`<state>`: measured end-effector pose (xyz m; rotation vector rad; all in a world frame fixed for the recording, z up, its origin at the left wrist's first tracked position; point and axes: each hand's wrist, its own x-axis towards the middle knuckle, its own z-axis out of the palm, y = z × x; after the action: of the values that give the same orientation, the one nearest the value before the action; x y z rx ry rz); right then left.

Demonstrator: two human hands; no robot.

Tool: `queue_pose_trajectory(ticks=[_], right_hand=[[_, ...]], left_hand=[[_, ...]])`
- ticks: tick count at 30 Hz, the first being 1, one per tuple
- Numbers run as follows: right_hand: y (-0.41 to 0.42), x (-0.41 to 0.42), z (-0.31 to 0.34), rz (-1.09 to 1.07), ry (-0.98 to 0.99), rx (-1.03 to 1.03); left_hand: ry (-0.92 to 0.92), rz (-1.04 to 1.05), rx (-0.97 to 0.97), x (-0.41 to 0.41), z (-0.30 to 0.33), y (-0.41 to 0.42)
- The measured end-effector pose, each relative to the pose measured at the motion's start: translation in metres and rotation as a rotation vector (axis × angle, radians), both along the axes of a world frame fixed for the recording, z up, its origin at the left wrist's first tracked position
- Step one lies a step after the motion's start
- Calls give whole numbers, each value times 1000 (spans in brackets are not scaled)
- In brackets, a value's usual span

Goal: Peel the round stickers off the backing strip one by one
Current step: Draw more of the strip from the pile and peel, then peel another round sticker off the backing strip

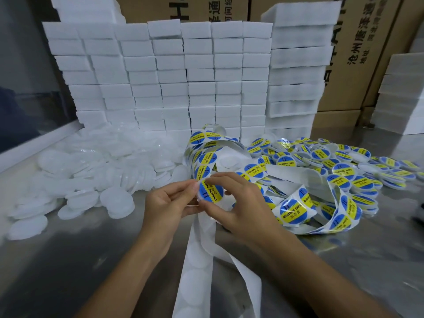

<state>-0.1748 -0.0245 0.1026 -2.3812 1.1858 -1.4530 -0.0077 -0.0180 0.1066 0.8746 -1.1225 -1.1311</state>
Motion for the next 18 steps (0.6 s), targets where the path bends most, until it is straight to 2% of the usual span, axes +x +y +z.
queue_pose_trajectory(ticks=[2, 5, 7, 13, 18], right_hand=[[-1, -3, 2, -10, -20, 27], [-3, -8, 4, -33, -50, 40], [-6, -13, 7, -64, -82, 29], [-40, -51, 21, -332, -137, 171], [-87, -90, 32, -563, 44, 301]], left_hand=[[-68, 46, -31, -1, -1, -1], [-397, 278, -159, -2, -11, -5], [-533, 294, -160, -4, -15, -6], [-565, 174, -9, -4, -27, -10], [-544, 99, 75, -3, -29, -11]])
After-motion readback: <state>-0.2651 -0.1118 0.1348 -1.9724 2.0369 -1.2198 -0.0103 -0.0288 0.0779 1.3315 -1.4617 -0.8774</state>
